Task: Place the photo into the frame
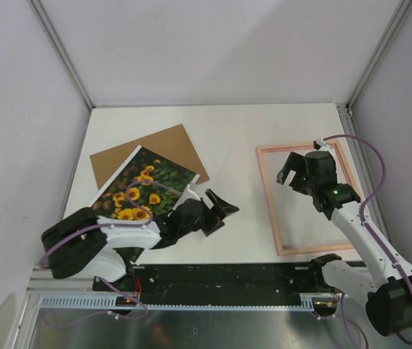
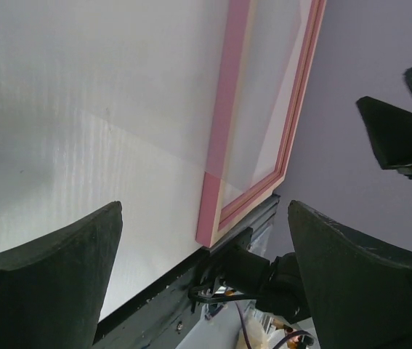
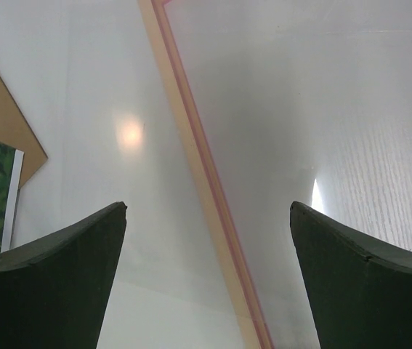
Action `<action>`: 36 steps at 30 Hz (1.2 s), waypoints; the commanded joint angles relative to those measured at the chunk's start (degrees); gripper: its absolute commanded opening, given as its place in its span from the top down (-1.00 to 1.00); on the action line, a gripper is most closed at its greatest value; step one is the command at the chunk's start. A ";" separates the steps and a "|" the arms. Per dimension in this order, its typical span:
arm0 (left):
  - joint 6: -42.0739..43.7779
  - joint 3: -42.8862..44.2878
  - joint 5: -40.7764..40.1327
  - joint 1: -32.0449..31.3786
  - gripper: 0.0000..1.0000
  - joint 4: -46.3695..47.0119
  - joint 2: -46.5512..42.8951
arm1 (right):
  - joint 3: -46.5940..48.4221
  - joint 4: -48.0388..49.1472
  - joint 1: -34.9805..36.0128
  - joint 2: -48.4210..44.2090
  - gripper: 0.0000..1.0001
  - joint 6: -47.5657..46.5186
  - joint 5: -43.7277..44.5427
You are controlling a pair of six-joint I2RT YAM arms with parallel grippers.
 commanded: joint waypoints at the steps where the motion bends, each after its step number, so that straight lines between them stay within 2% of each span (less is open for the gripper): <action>1: -6.01 2.71 -3.20 -3.00 -0.99 12.09 7.36 | 2.28 -1.06 0.27 -1.51 -0.98 -0.30 0.86; 10: -10.33 5.20 -1.42 -5.81 -0.97 26.46 21.65 | 2.28 -1.17 0.32 -3.33 -0.98 -0.52 0.39; 24: -12.27 11.90 -3.63 -7.59 -0.86 33.05 32.92 | 2.28 -1.53 0.35 -5.45 -0.99 -1.56 -0.06; 36: -13.75 12.24 -5.68 -7.81 -0.70 36.60 36.62 | 2.29 -1.94 0.36 -6.02 -0.99 -1.75 -0.56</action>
